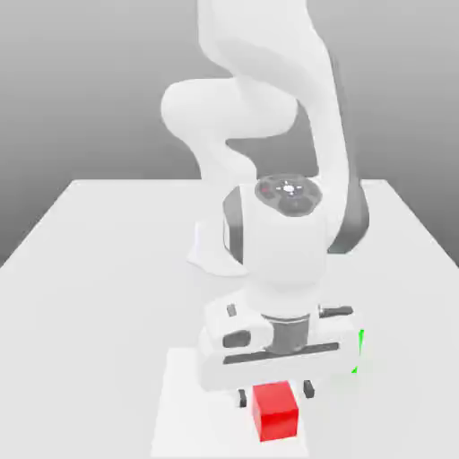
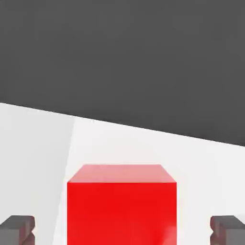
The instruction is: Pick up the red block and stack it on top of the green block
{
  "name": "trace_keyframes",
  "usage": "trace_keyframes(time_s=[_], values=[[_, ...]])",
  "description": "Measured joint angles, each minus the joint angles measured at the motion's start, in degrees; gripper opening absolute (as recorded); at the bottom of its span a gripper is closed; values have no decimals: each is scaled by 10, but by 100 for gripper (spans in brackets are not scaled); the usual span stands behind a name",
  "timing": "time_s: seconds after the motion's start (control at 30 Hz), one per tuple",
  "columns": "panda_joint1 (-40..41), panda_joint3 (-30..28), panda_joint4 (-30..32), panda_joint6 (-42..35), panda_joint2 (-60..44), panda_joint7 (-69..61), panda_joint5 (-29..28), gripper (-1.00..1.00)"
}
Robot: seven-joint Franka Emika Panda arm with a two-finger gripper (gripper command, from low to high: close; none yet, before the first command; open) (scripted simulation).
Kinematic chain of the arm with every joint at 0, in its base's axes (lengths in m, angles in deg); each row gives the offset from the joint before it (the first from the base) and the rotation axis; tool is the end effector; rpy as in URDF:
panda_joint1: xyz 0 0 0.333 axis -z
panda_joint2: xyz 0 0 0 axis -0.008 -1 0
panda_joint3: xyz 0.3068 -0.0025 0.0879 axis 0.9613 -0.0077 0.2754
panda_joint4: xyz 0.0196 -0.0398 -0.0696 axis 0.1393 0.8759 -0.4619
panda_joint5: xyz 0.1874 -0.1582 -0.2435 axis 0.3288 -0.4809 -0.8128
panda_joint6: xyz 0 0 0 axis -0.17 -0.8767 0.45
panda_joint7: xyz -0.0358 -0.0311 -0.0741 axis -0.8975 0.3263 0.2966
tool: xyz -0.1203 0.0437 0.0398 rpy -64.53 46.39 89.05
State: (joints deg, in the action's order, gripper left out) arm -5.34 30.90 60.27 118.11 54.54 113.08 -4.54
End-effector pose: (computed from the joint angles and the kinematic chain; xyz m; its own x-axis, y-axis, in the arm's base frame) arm 0.4389 0.0577 0.1719 0.8214 -0.5704 0.0002 -0.5704 -0.8214 -0.0003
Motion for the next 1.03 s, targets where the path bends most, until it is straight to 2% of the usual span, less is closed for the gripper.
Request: trace_keyframes(time_s=[0.2, 0.37, 0.53, 0.7, 0.8, 0.93, 0.97, 1.03], values=[[1, 1, 0, 1, -1, 1, -1, -100], [5, 9, 14, -75, 88, -10, 12, -100], [-59, 63, 86, -98, 184, -115, 30, -100], [-145, 84, 166, -110, 277, -245, 62, -100], [-151, 91, 178, -68, 247, -255, 52, -100], [-148, 84, 176, 8, 167, -223, 4, -100], [-149, 81, 176, 19, 155, -217, -5, 100], [-149, 81, 176, 19, 155, -217, -5, 100]])
